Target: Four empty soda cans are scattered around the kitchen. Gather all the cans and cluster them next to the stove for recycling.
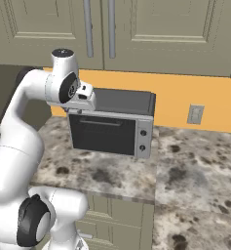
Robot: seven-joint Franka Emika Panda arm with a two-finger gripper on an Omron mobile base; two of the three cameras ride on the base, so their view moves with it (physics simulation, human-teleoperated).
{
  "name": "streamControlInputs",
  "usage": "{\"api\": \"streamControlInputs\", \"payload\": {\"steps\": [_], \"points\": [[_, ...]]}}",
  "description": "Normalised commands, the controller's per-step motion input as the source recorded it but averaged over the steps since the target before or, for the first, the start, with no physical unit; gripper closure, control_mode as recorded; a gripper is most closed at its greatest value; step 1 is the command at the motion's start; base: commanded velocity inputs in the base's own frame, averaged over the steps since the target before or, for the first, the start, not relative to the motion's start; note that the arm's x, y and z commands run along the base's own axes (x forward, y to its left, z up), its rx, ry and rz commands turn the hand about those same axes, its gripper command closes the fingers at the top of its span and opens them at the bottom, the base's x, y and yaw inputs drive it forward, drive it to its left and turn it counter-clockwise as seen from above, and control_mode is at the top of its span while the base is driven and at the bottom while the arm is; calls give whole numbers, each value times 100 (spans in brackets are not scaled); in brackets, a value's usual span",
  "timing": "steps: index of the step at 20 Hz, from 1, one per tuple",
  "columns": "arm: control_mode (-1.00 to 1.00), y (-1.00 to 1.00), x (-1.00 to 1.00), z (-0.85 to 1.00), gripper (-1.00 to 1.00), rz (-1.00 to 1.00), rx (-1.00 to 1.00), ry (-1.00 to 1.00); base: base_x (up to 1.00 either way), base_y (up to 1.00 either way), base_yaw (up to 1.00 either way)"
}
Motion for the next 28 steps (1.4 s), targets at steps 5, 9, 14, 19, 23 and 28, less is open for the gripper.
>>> {"api": "streamControlInputs", "payload": {"steps": [5, 9, 14, 19, 23, 28], "points": [[-100, 12, -18, -8, -100, 1, 0, 0, 0, 0, 0], [-100, 38, -30, -17, -100, 4, 0, 0, 0, 0, 0], [-100, 48, -24, -18, -100, 4, 0, 0, 0, 0, 0], [-100, 53, -19, -20, -100, 3, 1, 2, 0, 0, 0], [-100, 53, -19, -21, -100, 3, 3, 2, 0, 0, 0], [-100, 50, -18, -23, -100, 4, 1, 3, 0, 0, 0]]}}
